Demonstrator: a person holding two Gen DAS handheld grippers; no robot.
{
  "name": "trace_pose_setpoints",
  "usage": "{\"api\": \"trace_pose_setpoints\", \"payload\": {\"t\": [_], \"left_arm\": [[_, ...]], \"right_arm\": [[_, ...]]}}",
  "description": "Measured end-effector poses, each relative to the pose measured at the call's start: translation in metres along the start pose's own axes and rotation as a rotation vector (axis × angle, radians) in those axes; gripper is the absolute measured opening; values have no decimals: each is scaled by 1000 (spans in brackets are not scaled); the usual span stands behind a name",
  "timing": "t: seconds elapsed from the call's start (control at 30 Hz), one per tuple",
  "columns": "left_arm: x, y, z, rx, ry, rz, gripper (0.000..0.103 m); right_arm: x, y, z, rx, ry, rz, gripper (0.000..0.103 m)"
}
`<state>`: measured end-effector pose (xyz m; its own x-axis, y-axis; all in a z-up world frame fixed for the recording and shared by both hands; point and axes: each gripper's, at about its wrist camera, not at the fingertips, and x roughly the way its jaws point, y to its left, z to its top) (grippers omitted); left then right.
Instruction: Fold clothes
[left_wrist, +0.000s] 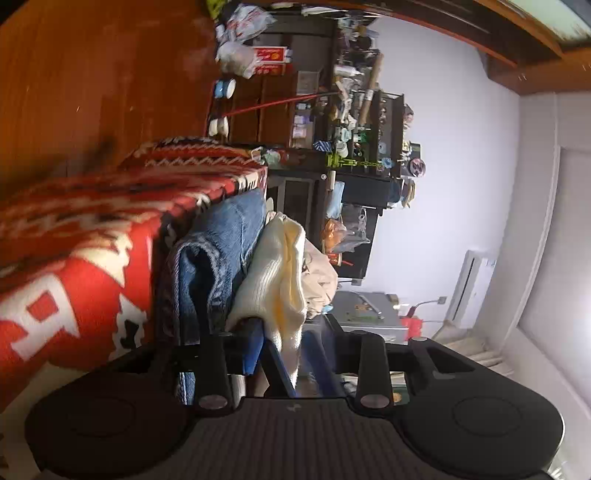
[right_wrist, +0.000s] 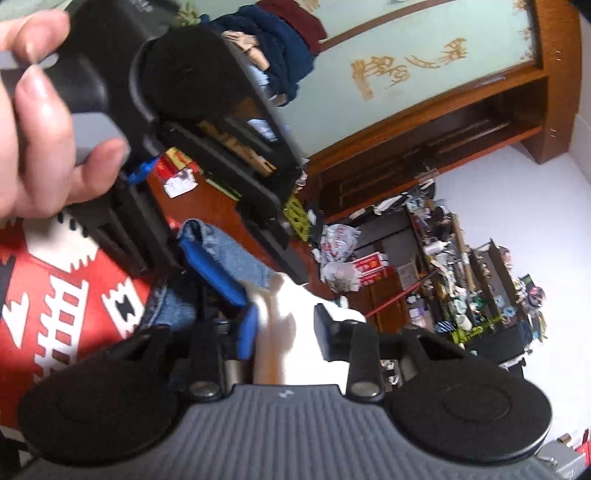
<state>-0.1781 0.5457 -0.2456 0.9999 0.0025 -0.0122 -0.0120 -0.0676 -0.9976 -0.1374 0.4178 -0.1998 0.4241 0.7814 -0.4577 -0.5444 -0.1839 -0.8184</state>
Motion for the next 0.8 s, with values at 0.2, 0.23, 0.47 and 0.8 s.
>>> {"api": "trace_pose_setpoints", "payload": {"t": [0.2,0.23,0.47,0.8], "left_arm": [[1,6,2,14,-12,-15,13],[2,6,2,19,-10,-23,13],[4,2,2,63,-4,-30,13],[0,-13,-5,212,-27,49,11]], "right_arm": [[2,2,6,31,10,36,15],[2,-2,6,49,5,58,15],[-5,-56,-3,272,-1,177,16],[-1,-46,-6,207,11,177,13]]}}
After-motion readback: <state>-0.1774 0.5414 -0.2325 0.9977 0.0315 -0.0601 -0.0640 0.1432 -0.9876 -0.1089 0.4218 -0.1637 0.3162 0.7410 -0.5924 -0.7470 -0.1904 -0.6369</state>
